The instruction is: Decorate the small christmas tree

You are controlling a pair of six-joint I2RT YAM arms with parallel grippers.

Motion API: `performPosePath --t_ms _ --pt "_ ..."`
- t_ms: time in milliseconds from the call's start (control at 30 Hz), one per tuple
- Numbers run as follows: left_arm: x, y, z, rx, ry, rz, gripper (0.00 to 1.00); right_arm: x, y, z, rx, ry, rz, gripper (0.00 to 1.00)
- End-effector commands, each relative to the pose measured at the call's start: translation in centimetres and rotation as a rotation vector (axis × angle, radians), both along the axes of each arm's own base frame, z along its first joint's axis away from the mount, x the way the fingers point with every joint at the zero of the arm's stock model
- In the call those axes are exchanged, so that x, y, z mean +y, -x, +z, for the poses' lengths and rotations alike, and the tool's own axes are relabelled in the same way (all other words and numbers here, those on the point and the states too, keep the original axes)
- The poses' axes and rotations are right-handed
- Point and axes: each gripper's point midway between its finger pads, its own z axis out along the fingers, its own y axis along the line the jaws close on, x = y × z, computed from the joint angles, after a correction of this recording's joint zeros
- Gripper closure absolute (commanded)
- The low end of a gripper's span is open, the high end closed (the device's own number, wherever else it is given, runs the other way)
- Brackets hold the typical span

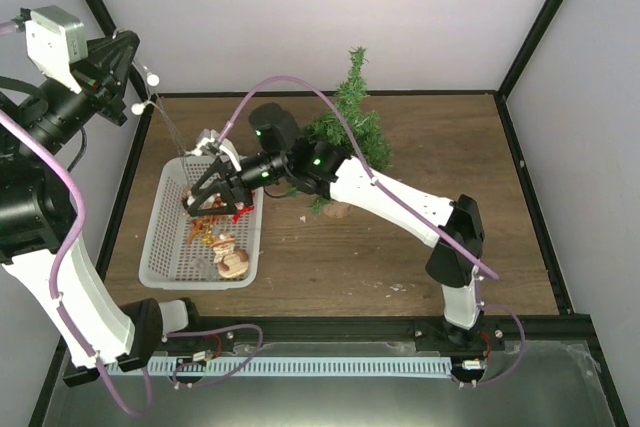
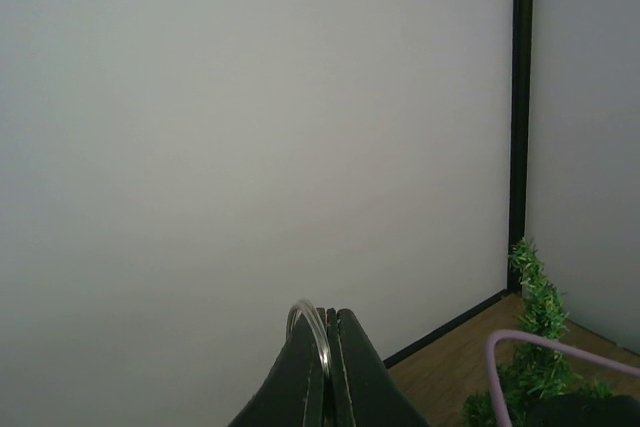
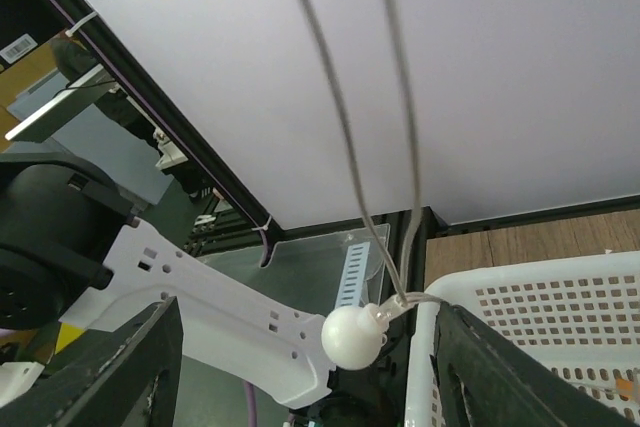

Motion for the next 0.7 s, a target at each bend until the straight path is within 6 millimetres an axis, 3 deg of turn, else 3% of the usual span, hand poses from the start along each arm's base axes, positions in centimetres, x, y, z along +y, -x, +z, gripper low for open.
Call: performPosePath --t_ms 0,267,533,667 --pt "-0.6 1.2 0.3 -0.017 0.004 -0.023 1.00 0.8 0.0 2.0 -0.010 -0.059 0.010 0.38" --pt "0.0 1.0 -0.5 -0.002 -0.008 0.018 1.00 0.7 1.8 4.3 -0.002 -0.109 0.083 0.41" --pt "0.8 0.0 -1.2 0.018 -0.023 0.059 1.00 -2.1 4.9 10.0 -0.007 -0.200 0.228 0.49" --pt "0.9 -0.1 -1.3 0.022 -0.018 0.065 1.00 -1.7 4.4 7.9 0.020 -0.140 0.224 0.50"
